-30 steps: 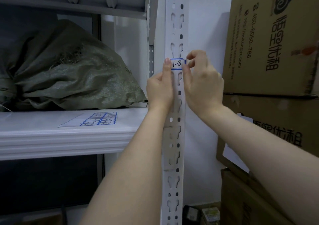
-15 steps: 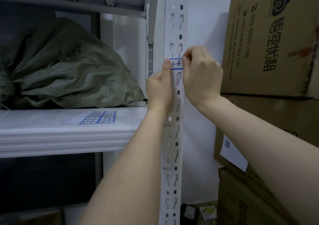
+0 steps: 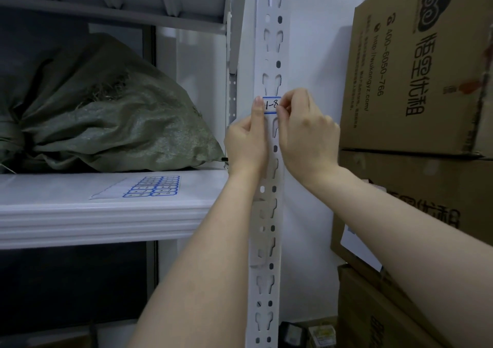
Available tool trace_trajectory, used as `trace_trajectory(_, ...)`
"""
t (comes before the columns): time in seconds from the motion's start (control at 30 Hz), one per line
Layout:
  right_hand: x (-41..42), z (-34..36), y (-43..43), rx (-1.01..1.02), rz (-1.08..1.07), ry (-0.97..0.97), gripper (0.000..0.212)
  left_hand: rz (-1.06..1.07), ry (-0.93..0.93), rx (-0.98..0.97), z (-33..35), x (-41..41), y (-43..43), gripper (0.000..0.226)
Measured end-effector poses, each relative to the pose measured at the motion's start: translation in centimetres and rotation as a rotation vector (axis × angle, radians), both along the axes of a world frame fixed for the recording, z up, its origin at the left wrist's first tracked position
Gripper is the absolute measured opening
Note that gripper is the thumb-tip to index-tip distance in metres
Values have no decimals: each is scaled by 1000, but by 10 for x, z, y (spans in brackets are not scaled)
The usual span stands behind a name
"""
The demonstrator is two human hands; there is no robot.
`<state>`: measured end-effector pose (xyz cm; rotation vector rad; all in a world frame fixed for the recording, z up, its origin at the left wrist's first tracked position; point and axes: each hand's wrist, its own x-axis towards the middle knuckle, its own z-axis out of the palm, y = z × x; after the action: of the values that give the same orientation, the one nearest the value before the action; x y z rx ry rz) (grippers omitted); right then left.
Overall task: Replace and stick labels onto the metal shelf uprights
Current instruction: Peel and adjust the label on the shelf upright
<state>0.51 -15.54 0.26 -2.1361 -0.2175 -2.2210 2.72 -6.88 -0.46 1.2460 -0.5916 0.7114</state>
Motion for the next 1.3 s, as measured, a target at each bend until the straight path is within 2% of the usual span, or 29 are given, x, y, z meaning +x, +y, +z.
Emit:
trace_trajectory(0.1,-2,3,-1,48,55,-25,23,6,-11,0,-1,0,0,68)
trace_trajectory(0.4,-2,12,-3,47,47,-73,22,28,-17,10,-1,1,0,72)
trace_trajectory(0.57,0,14,-2,56,10,-98,22,38,-31,10,-1,-1,0,63)
trace_trajectory(0.97,3,17,-2,-13,-114,-119,16,48,-30,11,-1,-3,0,61)
trace_trajectory(1.3,-4,8,-9,-19,16,-59,25,19,-21,11,-1,-1,0,62)
